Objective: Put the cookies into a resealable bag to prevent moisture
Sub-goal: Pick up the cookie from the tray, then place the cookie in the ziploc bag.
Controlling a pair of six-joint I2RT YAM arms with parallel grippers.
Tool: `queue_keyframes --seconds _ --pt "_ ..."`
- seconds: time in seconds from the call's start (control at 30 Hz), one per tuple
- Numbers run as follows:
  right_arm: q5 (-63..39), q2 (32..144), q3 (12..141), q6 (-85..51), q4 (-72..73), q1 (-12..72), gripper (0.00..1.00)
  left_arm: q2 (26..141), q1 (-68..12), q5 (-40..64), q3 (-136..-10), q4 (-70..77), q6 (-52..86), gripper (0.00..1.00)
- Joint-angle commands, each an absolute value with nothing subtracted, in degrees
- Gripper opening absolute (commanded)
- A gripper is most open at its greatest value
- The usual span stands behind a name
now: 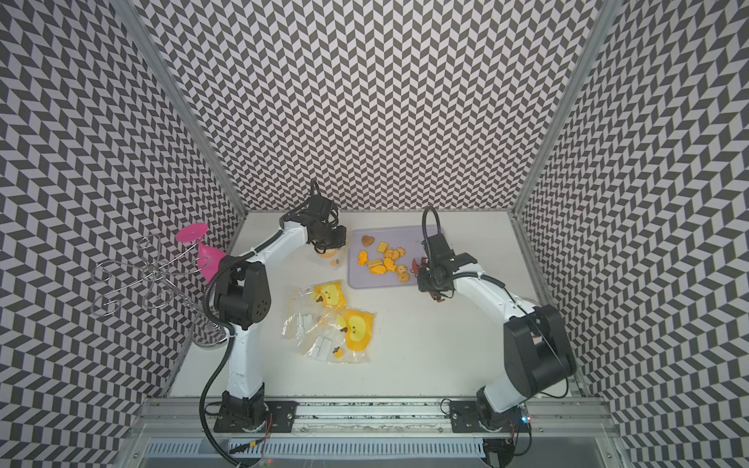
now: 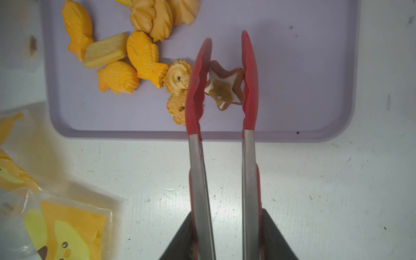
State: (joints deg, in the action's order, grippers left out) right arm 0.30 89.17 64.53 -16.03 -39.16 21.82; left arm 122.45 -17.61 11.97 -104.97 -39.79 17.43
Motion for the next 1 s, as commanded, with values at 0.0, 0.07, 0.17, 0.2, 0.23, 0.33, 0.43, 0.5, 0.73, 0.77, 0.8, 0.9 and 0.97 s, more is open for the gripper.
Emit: queue_keyframes --seconds 0.0,0.07,0.17,0.2,0.23,0.33,0.43,0.5,0.73,0.77,0.8,0.9,0.97 --pt "1.3 87.2 64.2 -15.9 -38.2 21.6 0.35 120.3 -17.9 12.9 -104.9 -38.8 16.7 0.0" --pt "1.1 87.0 64.3 -16.1 -38.0 21.6 0.31 120.5 -17.9 13.1 -104.9 -38.8 16.6 0.0" --pt "1.1 86.5 64.6 -16.4 -37.5 21.6 0.29 120.3 -18.0 13.2 -104.9 -38.8 16.5 0.0" --pt "1.4 86.3 64.8 -16.4 -37.4 21.6 0.29 120.4 -18.1 13.3 -104.8 -38.8 16.5 0.0" --pt "1.4 86.1 65.1 -16.6 -37.5 21.6 0.28 120.4 -18.1 13.4 -104.8 -38.8 16.4 0.0" --pt "1.7 85.5 65.6 -16.7 -37.5 21.6 0.25 120.5 -18.3 13.7 -104.8 -38.8 16.3 0.0" --pt "1.8 84.2 65.7 -16.9 -36.8 21.6 0.22 120.6 -18.4 14.1 -104.8 -38.6 16.3 0.0" --pt "1.9 83.2 65.5 -17.2 -36.2 21.6 0.2 120.7 -18.5 14.7 -104.9 -38.6 16.3 0.0" --pt "1.0 82.1 66.1 -17.6 -34.8 21.6 0.15 120.9 -18.6 15.6 -104.9 -38.6 16.0 0.0" --pt "0.5 81.9 66.3 -17.7 -34.4 21.6 0.15 120.9 -18.6 15.9 -104.9 -38.4 16.0 0.0" --pt "-0.3 81.9 66.6 -17.7 -33.8 21.6 0.15 120.9 -18.6 16.1 -104.9 -38.4 16.0 0.0" --pt "-5.3 81.9 67.6 -17.5 -31.3 21.6 0.14 121.2 -18.7 16.9 -104.9 -38.3 16.0 0.0" --pt "-8.8 82.3 68.5 -18.1 -29.7 21.7 0.14 121.2 -18.9 17.3 -104.9 -38.2 15.9 0.0"
